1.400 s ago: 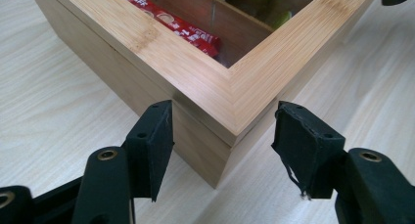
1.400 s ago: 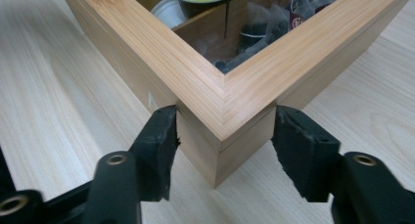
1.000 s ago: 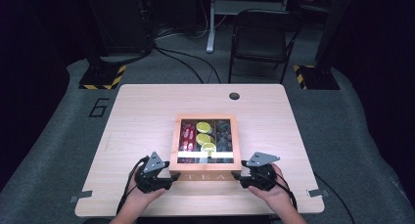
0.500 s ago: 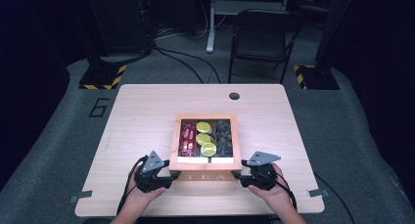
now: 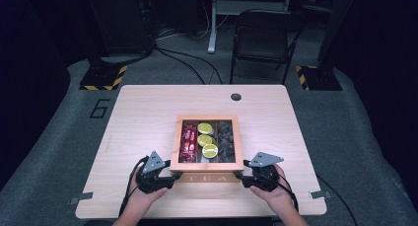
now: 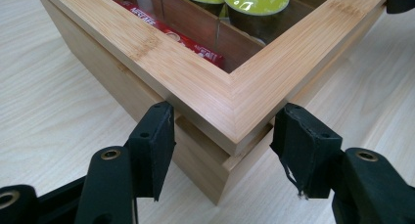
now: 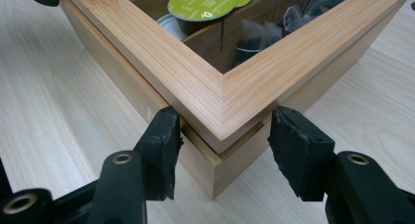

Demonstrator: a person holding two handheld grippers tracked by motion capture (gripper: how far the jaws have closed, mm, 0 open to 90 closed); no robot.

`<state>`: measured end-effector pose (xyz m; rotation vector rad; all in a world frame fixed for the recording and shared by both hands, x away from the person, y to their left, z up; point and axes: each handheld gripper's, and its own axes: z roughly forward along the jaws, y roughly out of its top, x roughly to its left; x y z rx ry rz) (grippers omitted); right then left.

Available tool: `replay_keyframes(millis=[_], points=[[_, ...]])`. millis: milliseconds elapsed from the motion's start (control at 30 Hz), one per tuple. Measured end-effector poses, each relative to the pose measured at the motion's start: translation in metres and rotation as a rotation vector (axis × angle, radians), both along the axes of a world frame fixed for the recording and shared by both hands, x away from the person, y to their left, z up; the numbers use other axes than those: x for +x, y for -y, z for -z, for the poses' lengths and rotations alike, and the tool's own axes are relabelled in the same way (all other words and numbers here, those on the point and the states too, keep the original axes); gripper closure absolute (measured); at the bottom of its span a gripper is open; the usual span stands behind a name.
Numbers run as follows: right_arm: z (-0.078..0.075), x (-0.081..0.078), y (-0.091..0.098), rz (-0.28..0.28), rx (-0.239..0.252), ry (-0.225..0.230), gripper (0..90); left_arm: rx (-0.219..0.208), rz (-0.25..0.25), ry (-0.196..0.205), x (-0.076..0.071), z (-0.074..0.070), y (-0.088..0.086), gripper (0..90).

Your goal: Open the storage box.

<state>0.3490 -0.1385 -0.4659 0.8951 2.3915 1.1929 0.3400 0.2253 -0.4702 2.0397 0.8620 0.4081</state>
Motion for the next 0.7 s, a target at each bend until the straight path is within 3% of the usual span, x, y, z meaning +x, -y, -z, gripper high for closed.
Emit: replay_keyframes(millis=[167, 500, 700], points=[[-0.003, 0.000, 0.000, 0.007, 0.010, 0.011, 45.0, -0.012, -0.010, -0.004, 0.001, -0.003, 0.001, 41.2], [-0.014, 0.002, 0.002, 0.031, 0.057, 0.024, 45.3, -0.086, -0.033, 0.003, 0.004, -0.014, 0.000, 41.2], [-0.021, 0.004, 0.002, 0.040, 0.065, 0.030, 45.3, -0.086, -0.044, -0.001, 0.004, -0.022, -0.001, 41.2]])
